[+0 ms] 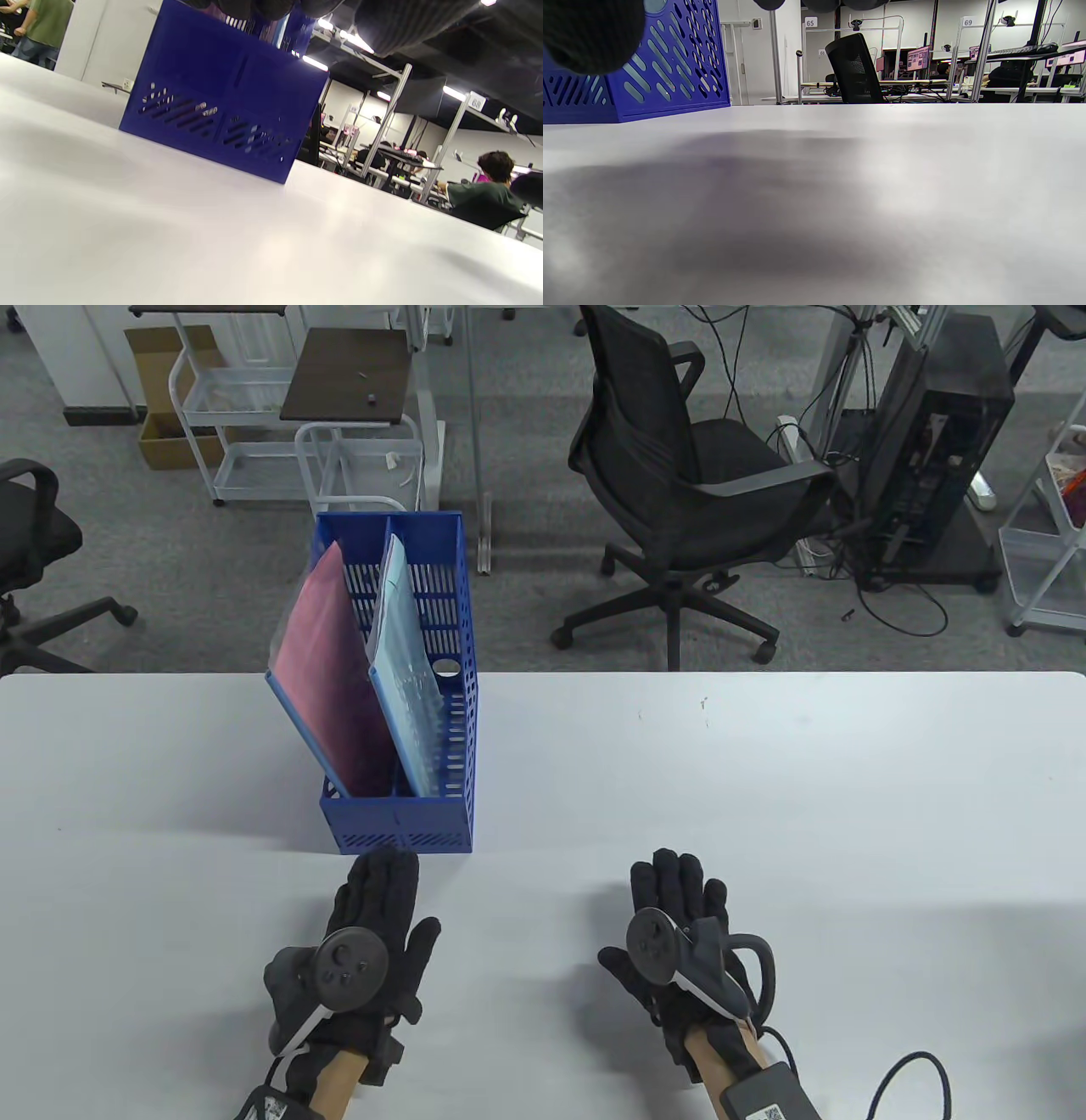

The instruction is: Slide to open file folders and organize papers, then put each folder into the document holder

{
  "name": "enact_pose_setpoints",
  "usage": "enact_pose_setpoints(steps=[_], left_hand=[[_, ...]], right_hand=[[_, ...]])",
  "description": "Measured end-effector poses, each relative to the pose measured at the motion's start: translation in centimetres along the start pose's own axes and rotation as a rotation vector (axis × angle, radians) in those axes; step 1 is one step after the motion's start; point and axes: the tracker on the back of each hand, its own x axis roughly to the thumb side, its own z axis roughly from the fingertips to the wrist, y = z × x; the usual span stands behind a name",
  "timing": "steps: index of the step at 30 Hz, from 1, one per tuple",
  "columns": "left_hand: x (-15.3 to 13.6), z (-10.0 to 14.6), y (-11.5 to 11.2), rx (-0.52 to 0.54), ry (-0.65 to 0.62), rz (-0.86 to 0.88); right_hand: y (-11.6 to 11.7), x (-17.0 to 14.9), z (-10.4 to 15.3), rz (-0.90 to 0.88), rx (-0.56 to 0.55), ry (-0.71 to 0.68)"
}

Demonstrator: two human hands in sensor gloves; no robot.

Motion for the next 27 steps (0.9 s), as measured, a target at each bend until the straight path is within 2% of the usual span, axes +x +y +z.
enact_pose_setpoints(steps=[12,27], left_hand=[[0.8,-0.1,-2.2,-0.093,-0.020,-0.051],[0.7,-0.4,-3.2,-0.145,0.003,-0.092]], right_hand=[[-0.4,0.1,0.2,-0.001,-0.017,-0.004],[-0.4,0.3,0.5,0.032,-0.009,-0.004]])
